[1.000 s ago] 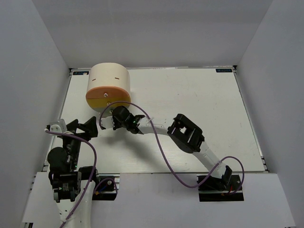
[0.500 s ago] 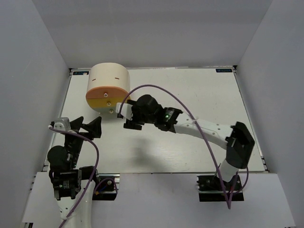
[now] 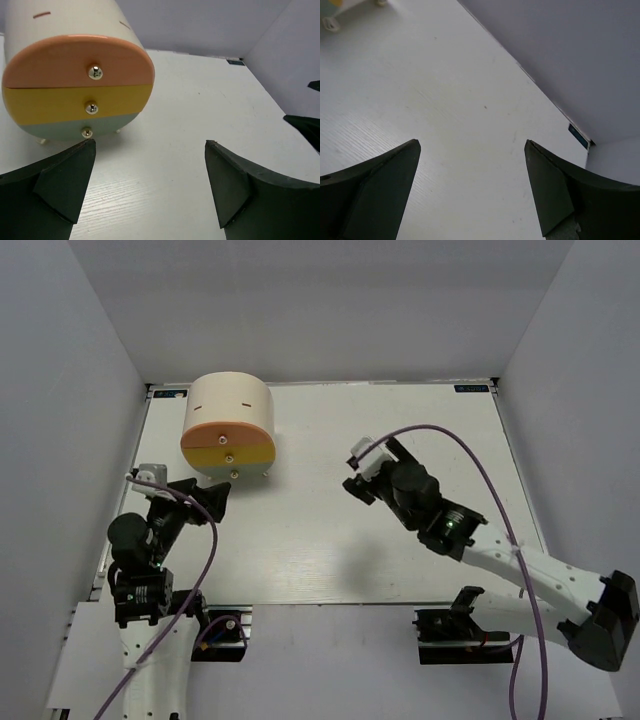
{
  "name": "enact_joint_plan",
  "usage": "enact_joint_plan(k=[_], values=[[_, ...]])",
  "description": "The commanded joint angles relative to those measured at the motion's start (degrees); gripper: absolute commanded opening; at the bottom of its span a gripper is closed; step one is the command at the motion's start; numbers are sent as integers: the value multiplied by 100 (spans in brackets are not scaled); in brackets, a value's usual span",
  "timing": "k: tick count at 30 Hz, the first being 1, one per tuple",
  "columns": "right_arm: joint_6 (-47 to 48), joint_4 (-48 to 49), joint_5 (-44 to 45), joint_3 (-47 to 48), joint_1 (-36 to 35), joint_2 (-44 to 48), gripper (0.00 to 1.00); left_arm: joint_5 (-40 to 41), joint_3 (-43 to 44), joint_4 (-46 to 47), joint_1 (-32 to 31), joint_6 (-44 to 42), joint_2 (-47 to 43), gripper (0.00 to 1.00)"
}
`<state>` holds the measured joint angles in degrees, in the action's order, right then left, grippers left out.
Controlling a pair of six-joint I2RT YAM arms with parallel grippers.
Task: Sort the stationery into containers
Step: Reset both arms
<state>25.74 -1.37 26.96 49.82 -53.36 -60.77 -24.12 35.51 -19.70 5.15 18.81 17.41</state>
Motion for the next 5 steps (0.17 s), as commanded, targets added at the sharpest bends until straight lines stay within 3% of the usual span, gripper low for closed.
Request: enact_joint_plan(k=[1,5], values=[[141,804,1179,-648,1,791,90,-461,-70,177,39,-88,254,100],[388,1164,1320,-1290,36,1181,90,-585,-70,239,39,-141,552,100]])
